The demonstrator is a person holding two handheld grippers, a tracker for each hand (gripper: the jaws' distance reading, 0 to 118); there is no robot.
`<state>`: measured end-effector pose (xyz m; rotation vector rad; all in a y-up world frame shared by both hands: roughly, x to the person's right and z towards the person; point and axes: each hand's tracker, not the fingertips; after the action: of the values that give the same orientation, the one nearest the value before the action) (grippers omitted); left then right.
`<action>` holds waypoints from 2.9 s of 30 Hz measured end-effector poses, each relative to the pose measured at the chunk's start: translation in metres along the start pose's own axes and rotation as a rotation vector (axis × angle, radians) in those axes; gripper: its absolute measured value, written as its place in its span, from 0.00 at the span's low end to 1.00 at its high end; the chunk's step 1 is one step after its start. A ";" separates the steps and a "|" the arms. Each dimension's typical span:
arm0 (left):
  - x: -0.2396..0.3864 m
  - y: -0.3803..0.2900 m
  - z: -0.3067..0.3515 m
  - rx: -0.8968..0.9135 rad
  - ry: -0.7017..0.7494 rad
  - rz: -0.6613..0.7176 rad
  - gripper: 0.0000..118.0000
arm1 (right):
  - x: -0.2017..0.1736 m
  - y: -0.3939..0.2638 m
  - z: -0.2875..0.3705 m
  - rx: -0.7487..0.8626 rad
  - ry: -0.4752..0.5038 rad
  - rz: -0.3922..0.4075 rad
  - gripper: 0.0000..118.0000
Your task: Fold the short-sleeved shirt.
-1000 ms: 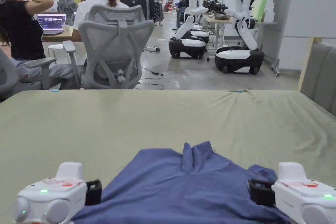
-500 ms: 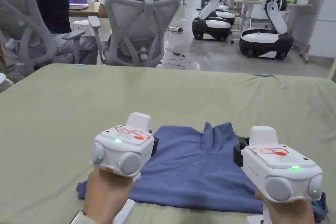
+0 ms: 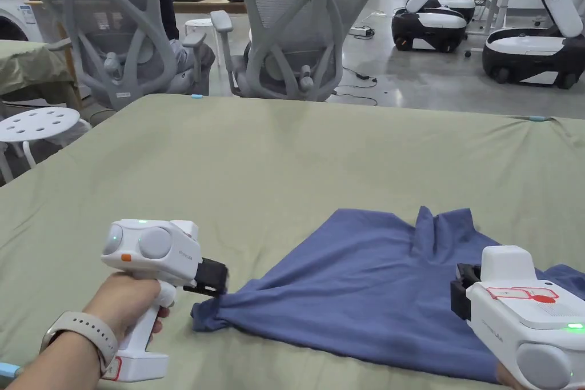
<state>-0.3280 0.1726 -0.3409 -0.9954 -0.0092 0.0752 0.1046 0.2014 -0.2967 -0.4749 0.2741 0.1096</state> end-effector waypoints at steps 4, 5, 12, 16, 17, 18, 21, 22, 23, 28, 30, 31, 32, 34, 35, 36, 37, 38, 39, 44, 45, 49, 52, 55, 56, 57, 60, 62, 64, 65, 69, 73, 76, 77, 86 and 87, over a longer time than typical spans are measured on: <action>0.005 -0.010 -0.016 -0.031 -0.079 0.030 0.84 | 0.004 -0.001 -0.002 -0.010 -0.009 0.002 0.00; 0.008 -0.014 -0.021 -0.056 -0.082 0.026 0.80 | 0.005 -0.001 -0.003 -0.013 -0.010 0.001 0.00; 0.006 -0.011 -0.026 -0.079 -0.105 0.049 0.03 | 0.021 0.004 -0.013 -0.039 -0.022 0.007 0.00; 0.015 -0.018 0.008 0.027 -0.146 0.012 0.02 | 0.064 0.021 -0.040 -0.097 -0.026 -0.078 0.00; 0.016 -0.020 0.012 0.041 -0.142 0.020 0.02 | 0.077 0.025 -0.051 -0.118 -0.039 -0.100 0.00; 0.019 -0.023 0.016 0.063 -0.129 0.003 0.02 | 0.096 0.029 -0.065 -0.148 -0.072 -0.093 0.00; 0.025 -0.028 0.019 0.096 -0.119 -0.006 0.02 | 0.134 0.042 -0.110 -0.235 -0.136 -0.053 0.00; 0.027 -0.031 0.020 0.106 -0.118 -0.006 0.02 | 0.148 0.046 -0.125 -0.250 -0.123 -0.054 0.00; 0.028 -0.033 0.020 0.114 -0.116 -0.003 0.02 | 0.158 0.048 -0.140 -0.260 -0.105 -0.061 0.00; 0.025 -0.034 0.017 0.116 -0.112 0.013 0.02 | 0.190 0.050 -0.219 -0.328 -0.091 -0.037 0.36; 0.024 -0.034 0.016 0.106 -0.115 0.018 0.02 | 0.198 0.046 -0.244 -0.416 -0.077 -0.066 0.88; 0.025 -0.034 0.016 0.102 -0.112 0.015 0.02 | 0.199 0.042 -0.251 -0.393 -0.077 -0.059 1.00; 0.025 -0.032 0.014 0.096 -0.109 0.008 0.02 | 0.200 0.039 -0.252 -0.363 -0.067 -0.048 0.99; 0.026 -0.030 0.012 0.090 -0.107 0.004 0.02 | 0.202 0.029 -0.265 -0.423 -0.080 -0.094 0.89; 0.026 -0.029 0.011 0.089 -0.105 0.002 0.02 | 0.203 0.022 -0.267 -0.467 -0.066 -0.109 0.86; 0.026 -0.027 0.008 0.084 -0.105 0.000 0.02 | 0.204 0.014 -0.267 -0.525 -0.057 -0.126 0.70; 0.026 -0.026 0.006 0.080 -0.101 -0.004 0.02 | 0.203 0.005 -0.265 -0.554 -0.054 -0.132 0.59; 0.025 -0.025 0.005 0.079 -0.097 -0.004 0.02 | 0.198 0.010 -0.258 -0.447 -0.084 -0.106 0.55; 0.025 -0.024 0.003 0.076 -0.093 -0.004 0.02 | 0.197 0.012 -0.251 -0.437 -0.074 -0.115 0.26; 0.028 -0.016 -0.004 0.079 -0.073 -0.014 0.02 | 0.175 0.034 -0.209 -0.389 -0.040 -0.088 0.02; 0.029 -0.013 -0.003 0.092 -0.073 -0.016 0.02 | 0.171 0.041 -0.196 -0.348 -0.060 -0.056 0.02; 0.038 0.003 0.012 0.206 -0.053 -0.018 0.02 | 0.154 0.078 -0.136 -0.201 -0.078 -0.031 0.02; 0.044 0.026 0.019 0.290 -0.015 -0.041 0.02 | 0.139 0.109 -0.088 -0.095 -0.143 0.077 0.02; 0.055 0.059 0.031 0.410 0.012 -0.064 0.02 | 0.132 0.140 -0.049 0.006 -0.216 0.149 0.02; 0.059 0.070 0.037 0.435 0.025 -0.056 0.02 | 0.132 0.151 -0.037 0.035 -0.228 0.155 0.02; 0.062 0.083 0.043 0.459 0.046 -0.054 0.02 | 0.134 0.164 -0.025 0.062 -0.232 0.146 0.02; 0.073 0.124 0.066 0.521 0.073 -0.061 0.02 | 0.139 0.201 0.006 0.147 -0.257 0.141 0.02; 0.081 0.152 0.083 0.557 0.088 -0.076 0.02 | 0.147 0.224 0.021 0.200 -0.284 0.136 0.02; 0.088 0.182 0.099 0.602 0.110 -0.083 0.01 | 0.155 0.245 0.033 0.247 -0.320 0.125 0.02; 0.092 0.194 0.107 0.626 0.128 -0.085 0.02 | 0.159 0.254 0.037 0.268 -0.336 0.118 0.02; 0.108 0.243 0.143 0.713 0.173 -0.104 0.01 | 0.177 0.291 0.051 0.346 -0.380 0.068 0.02; 0.120 0.281 0.178 0.792 0.208 -0.125 0.01 | 0.187 0.326 0.058 0.395 -0.407 0.064 0.02; 0.119 0.306 0.202 0.848 0.216 -0.109 0.01 | 0.192 0.352 0.062 0.447 -0.421 0.047 0.02; 0.119 0.313 0.208 0.862 0.220 -0.111 0.01 | 0.193 0.359 0.062 0.463 -0.420 0.043 0.02; 0.123 0.367 0.239 0.954 0.273 -0.128 0.01 | 0.196 0.422 0.049 0.534 -0.437 0.002 0.02; 0.123 0.371 0.239 0.957 0.276 -0.128 0.01 | 0.196 0.426 0.047 0.535 -0.441 0.007 0.02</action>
<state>-0.2371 0.5822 -0.5250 -0.0405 0.1992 -0.1672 0.2321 0.6081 -0.4990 0.0880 -0.1315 0.1390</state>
